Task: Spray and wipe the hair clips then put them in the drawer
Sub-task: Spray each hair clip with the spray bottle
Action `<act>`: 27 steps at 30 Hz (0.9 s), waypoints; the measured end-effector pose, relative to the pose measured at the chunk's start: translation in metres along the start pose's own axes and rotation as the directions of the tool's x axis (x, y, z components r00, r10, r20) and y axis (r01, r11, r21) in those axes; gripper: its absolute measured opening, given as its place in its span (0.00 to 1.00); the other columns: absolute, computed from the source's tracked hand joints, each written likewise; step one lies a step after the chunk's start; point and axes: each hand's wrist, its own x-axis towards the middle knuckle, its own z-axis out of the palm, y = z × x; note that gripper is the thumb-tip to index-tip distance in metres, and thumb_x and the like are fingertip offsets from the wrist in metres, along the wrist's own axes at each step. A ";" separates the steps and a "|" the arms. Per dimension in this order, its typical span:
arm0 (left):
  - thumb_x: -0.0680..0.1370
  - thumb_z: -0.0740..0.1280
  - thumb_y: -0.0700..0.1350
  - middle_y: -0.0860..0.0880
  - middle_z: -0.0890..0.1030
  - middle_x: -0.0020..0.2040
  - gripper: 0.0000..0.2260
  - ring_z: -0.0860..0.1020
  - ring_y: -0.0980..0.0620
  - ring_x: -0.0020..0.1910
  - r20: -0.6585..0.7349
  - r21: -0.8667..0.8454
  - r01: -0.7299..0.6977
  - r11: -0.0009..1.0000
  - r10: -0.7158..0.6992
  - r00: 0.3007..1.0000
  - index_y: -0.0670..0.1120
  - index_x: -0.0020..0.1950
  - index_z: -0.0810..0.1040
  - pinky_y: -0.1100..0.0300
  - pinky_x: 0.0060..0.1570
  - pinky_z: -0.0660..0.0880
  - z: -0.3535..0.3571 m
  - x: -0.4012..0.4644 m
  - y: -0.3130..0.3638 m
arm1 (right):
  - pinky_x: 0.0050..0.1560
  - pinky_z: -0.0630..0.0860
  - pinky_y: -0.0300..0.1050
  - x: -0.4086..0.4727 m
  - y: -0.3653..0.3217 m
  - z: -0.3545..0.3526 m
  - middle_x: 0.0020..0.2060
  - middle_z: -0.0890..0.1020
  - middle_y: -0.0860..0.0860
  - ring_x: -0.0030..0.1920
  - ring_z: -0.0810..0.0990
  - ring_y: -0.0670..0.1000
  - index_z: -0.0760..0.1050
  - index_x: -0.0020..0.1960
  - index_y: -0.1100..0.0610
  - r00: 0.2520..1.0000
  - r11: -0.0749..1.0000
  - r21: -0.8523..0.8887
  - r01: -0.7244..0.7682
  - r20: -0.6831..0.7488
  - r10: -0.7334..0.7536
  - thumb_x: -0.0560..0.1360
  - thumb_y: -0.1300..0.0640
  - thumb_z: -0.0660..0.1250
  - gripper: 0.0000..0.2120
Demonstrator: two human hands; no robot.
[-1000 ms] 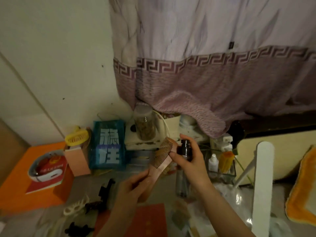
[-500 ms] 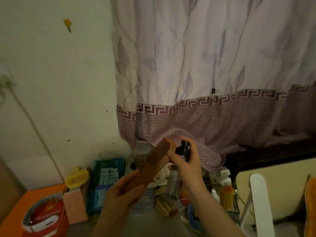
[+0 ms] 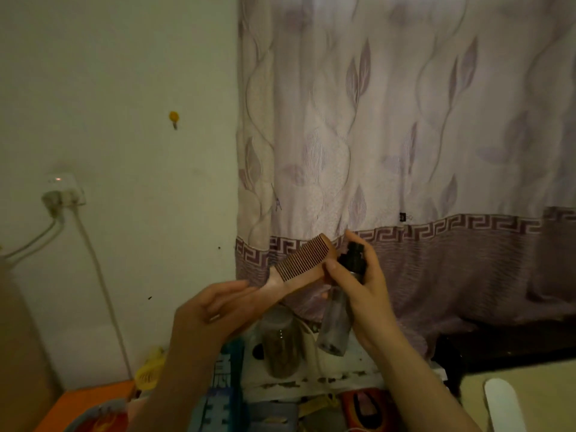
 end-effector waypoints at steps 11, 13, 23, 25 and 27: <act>0.62 0.73 0.42 0.50 0.86 0.44 0.17 0.84 0.52 0.43 -0.170 -0.046 -0.145 0.988 0.135 0.976 0.48 0.50 0.81 0.66 0.36 0.79 -0.024 0.041 0.046 | 0.27 0.76 0.42 0.028 -0.049 -0.005 0.37 0.79 0.56 0.28 0.75 0.50 0.70 0.70 0.49 0.929 0.912 0.389 -0.133 0.368 -0.022 0.76 0.56 0.60 0.22; 0.62 0.72 0.42 0.50 0.86 0.44 0.17 0.84 0.53 0.44 -0.166 -0.053 -0.154 0.987 0.144 0.976 0.48 0.50 0.80 0.66 0.36 0.79 -0.025 0.044 0.052 | 0.27 0.75 0.41 0.031 -0.053 -0.008 0.37 0.78 0.55 0.28 0.75 0.50 0.68 0.71 0.48 0.920 0.901 0.413 -0.131 0.390 -0.045 0.75 0.56 0.60 0.23; 0.68 0.73 0.36 0.49 0.86 0.44 0.14 0.84 0.52 0.43 -0.146 -0.053 -0.192 0.980 0.183 0.972 0.47 0.50 0.81 0.65 0.38 0.79 -0.012 0.062 0.065 | 0.32 0.78 0.45 0.035 -0.068 0.010 0.36 0.79 0.49 0.30 0.79 0.54 0.69 0.61 0.44 0.932 0.947 -0.120 0.297 0.251 -0.260 0.71 0.54 0.68 0.20; 0.68 0.73 0.35 0.49 0.86 0.43 0.13 0.84 0.52 0.42 -0.146 -0.051 -0.199 0.979 0.190 0.971 0.47 0.50 0.81 0.65 0.37 0.79 -0.008 0.064 0.067 | 0.33 0.79 0.44 0.034 -0.071 0.014 0.37 0.80 0.50 0.30 0.80 0.54 0.68 0.61 0.42 0.914 0.914 -0.179 0.363 0.258 -0.313 0.73 0.55 0.67 0.20; 0.68 0.73 0.35 0.49 0.86 0.43 0.13 0.84 0.52 0.42 -0.141 -0.051 -0.203 0.978 0.194 0.971 0.47 0.50 0.81 0.65 0.37 0.79 -0.004 0.065 0.068 | 0.31 0.79 0.45 0.033 -0.075 0.017 0.38 0.80 0.49 0.28 0.79 0.53 0.68 0.60 0.42 0.886 0.872 -0.231 0.433 0.288 -0.364 0.72 0.54 0.68 0.19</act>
